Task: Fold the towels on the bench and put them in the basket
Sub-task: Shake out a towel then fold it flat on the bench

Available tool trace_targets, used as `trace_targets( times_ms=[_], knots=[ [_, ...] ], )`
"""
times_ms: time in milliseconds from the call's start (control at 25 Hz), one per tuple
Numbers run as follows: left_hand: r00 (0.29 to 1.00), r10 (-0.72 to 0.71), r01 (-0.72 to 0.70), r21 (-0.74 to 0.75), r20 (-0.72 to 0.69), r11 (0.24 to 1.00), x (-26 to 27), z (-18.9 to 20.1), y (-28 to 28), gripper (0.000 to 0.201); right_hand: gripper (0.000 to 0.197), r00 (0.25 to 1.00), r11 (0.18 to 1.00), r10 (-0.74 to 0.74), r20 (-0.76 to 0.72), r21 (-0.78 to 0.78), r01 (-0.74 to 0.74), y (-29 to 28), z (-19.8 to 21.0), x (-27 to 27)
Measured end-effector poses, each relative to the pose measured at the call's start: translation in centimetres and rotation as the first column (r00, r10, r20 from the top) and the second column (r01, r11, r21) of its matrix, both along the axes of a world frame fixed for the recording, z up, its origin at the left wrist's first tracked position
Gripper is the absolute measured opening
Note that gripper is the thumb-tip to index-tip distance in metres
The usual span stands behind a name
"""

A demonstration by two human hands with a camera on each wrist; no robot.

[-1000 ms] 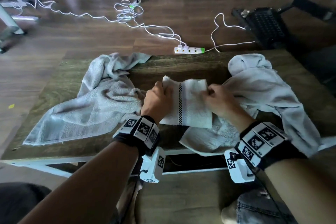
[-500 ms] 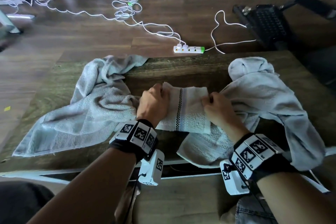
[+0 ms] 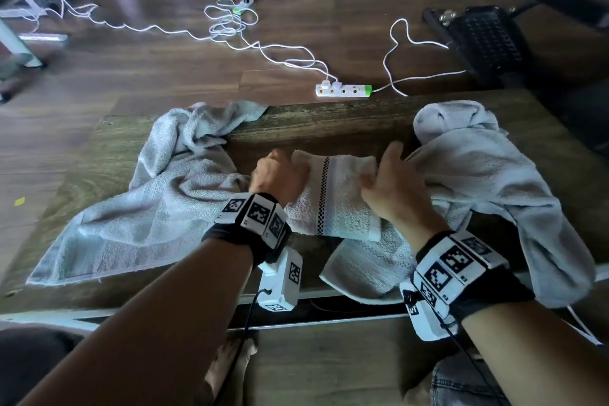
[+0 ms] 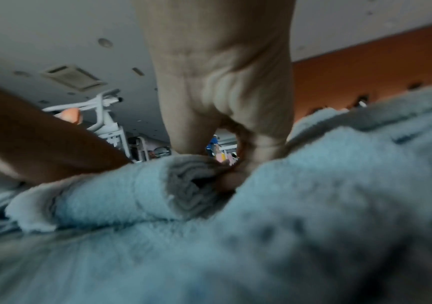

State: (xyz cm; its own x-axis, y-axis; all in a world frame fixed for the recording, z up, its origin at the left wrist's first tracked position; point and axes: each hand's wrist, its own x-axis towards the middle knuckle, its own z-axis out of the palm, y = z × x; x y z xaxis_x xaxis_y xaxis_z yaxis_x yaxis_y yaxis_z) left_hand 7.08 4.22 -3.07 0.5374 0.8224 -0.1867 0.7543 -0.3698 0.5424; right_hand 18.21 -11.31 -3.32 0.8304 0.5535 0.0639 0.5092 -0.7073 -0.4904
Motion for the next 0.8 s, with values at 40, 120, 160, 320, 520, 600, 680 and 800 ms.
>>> trace_targets(
  times_ms=[40, 120, 160, 320, 520, 600, 680, 800],
  knots=[
    [0.999, 0.005, -0.004, -0.014, 0.049, 1.0, -0.1, 0.3, 0.2, 0.042, 0.037, 0.973, 0.999, 0.054, 0.227, -0.012, -0.052, -0.1, 0.3, -0.2],
    [0.982, 0.003, -0.008, 0.026, 0.19, 1.0, -0.2, 0.8, 0.1, 0.025, 0.04, 0.85, 0.955, 0.291, 0.439, -0.081, -0.285, -0.2, 0.4, -0.6],
    [0.969, -0.008, -0.008, 0.066, 0.249, 0.998, -0.4, 0.9, -0.2, 0.019, 0.046, 0.811, 0.898, 0.439, 0.386, -0.156, -0.412, -0.2, 0.0, -0.6],
    [0.956, 0.001, -0.006, 0.016, 0.293, 1.0, -1.3, 1.4, -1.3, 0.027, 0.06, 0.869, 0.831, 0.493, 0.032, -0.311, -0.461, 0.0, -1.6, 0.0],
    [0.99, -0.122, 0.12, -0.029, -0.075, 0.992, -3.1, 1.9, -2.2, 0.046, 0.067, 0.924, 0.846, 0.381, 0.025, -0.413, -0.337, 1.4, 0.7, 0.6],
    [0.982, -0.151, 0.145, -0.064, -0.109, 0.987, -3.4, 1.8, -2.1, 0.052, 0.064, 0.957, 0.895, 0.287, -0.045, -0.344, -0.285, 1.9, 1.9, 1.1],
    [0.973, -0.178, 0.167, -0.082, -0.147, 0.983, -3.4, 2.1, -1.9, 0.06, 0.054, 0.962, 0.922, 0.245, -0.122, -0.277, -0.27, 2.0, 2.9, 1.6],
    [0.962, -0.165, 0.165, -0.019, -0.217, 0.986, -3.5, 2.7, -2.7, 0.08, 0.036, 0.945, 0.904, 0.264, -0.193, -0.292, -0.313, 1.7, 3.7, 1.9]
  ],
)
